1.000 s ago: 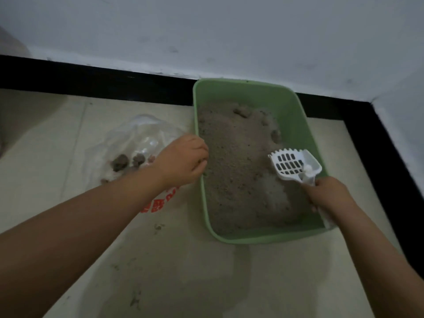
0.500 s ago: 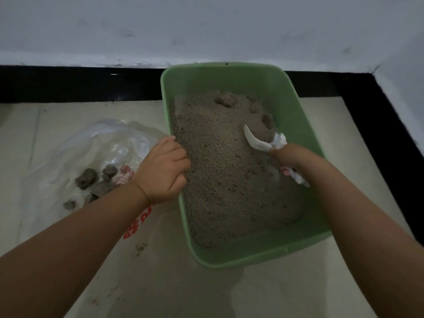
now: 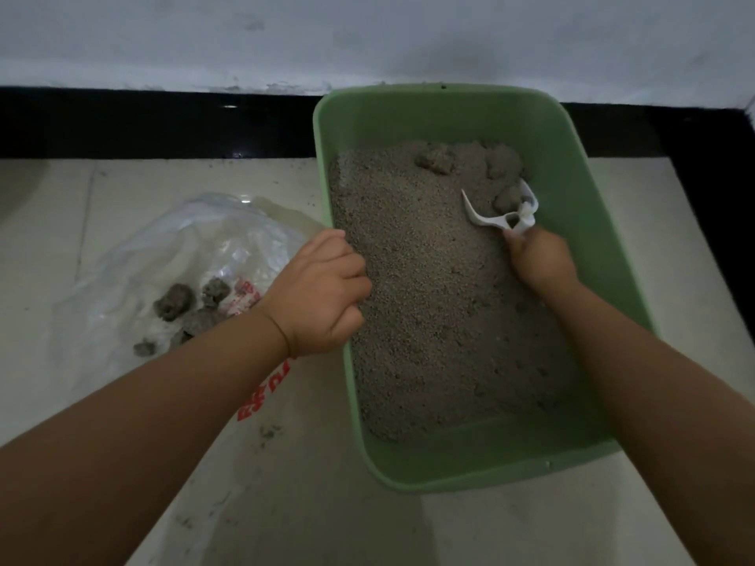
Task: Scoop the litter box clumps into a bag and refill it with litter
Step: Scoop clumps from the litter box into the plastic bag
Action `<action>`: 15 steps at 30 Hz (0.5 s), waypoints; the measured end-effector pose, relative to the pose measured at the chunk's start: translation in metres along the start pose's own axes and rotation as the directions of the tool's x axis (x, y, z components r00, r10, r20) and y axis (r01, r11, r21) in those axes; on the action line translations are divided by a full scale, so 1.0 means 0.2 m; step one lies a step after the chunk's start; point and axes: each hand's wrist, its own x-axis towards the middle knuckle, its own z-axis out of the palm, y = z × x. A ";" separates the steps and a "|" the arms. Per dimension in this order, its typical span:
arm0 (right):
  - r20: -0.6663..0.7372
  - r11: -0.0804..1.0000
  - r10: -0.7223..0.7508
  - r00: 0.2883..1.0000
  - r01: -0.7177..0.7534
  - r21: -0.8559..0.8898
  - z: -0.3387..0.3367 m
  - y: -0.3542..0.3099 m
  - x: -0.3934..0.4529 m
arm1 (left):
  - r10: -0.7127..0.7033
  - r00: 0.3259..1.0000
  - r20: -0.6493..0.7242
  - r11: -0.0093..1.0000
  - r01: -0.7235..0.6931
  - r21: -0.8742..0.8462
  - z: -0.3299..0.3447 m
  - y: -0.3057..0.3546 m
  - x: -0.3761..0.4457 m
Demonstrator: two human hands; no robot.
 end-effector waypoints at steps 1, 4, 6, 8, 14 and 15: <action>-0.025 1.000 -0.008 1.000 0.008 0.030 0.01 0.01 0.00 | 0.005 1.000 0.009 1.000 -0.005 0.008 0.00 0.00 0.01; -0.073 0.996 0.033 0.997 -0.026 0.091 0.05 0.04 -0.03 | 0.003 1.000 0.026 0.999 -0.003 0.033 -0.01 0.00 0.00; -0.117 0.993 0.040 0.992 -0.027 0.115 0.05 0.05 -0.06 | -0.005 0.999 0.040 0.999 0.003 0.050 -0.01 0.01 0.00; -0.160 0.991 0.019 0.987 0.002 0.131 0.02 0.05 -0.11 | -0.006 0.998 0.062 0.998 0.002 0.068 -0.03 0.01 0.00; -0.178 0.988 -0.053 0.983 0.078 0.137 -0.06 0.01 -0.32 | 0.069 0.989 0.134 0.989 -0.086 0.124 -0.08 0.01 0.01; -0.159 0.988 -0.081 0.984 0.100 0.115 -0.06 0.00 -0.37 | 0.087 0.985 0.148 0.985 -0.108 0.137 -0.10 0.01 0.01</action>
